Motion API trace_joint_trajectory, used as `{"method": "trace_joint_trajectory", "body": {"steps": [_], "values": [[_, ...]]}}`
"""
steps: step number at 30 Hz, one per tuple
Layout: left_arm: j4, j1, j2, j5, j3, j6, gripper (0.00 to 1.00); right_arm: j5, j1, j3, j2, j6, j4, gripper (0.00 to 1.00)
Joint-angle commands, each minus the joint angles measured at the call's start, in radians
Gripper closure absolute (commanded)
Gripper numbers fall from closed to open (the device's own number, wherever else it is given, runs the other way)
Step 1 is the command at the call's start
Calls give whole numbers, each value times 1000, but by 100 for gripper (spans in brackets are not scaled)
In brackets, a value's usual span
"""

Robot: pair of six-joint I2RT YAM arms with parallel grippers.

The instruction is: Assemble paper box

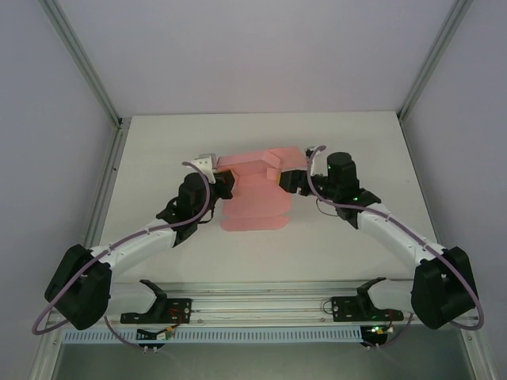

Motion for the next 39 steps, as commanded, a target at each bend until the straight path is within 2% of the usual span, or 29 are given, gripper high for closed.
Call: {"method": "trace_joint_trajectory", "body": {"steps": [1, 5, 11, 16, 20, 24, 28, 30, 33, 36, 39], "values": [[82, -11, -17, 54, 9, -13, 100, 268, 47, 26, 33, -39, -88, 38], [90, -11, -19, 47, 7, -15, 100, 353, 91, 43, 64, -67, -127, 40], [93, -11, -19, 41, 6, -19, 100, 333, 103, 61, 109, -64, -131, 43], [77, -12, -23, 21, 3, -17, 100, 324, 105, 58, 79, -67, -132, 44], [56, -11, -24, -9, 0, -12, 100, 327, 103, 42, -48, -93, -162, 39], [43, -8, -17, -29, -7, -14, 100, 335, 93, 26, -239, -125, -246, 28], [30, 18, -14, 20, -21, -44, 100, 354, 69, 22, -435, -186, -363, 20], [45, 33, -13, 79, -26, -52, 100, 375, 32, 10, -506, -228, -390, 19], [39, 46, -4, 150, -19, -36, 100, 340, -115, 52, -536, -241, -453, 22], [35, 51, -1, 213, -15, -21, 100, 137, -287, 132, -475, -260, -481, 25], [32, 52, -6, 269, -13, 0, 100, -52, -358, 223, -356, -301, -487, 38]]}}
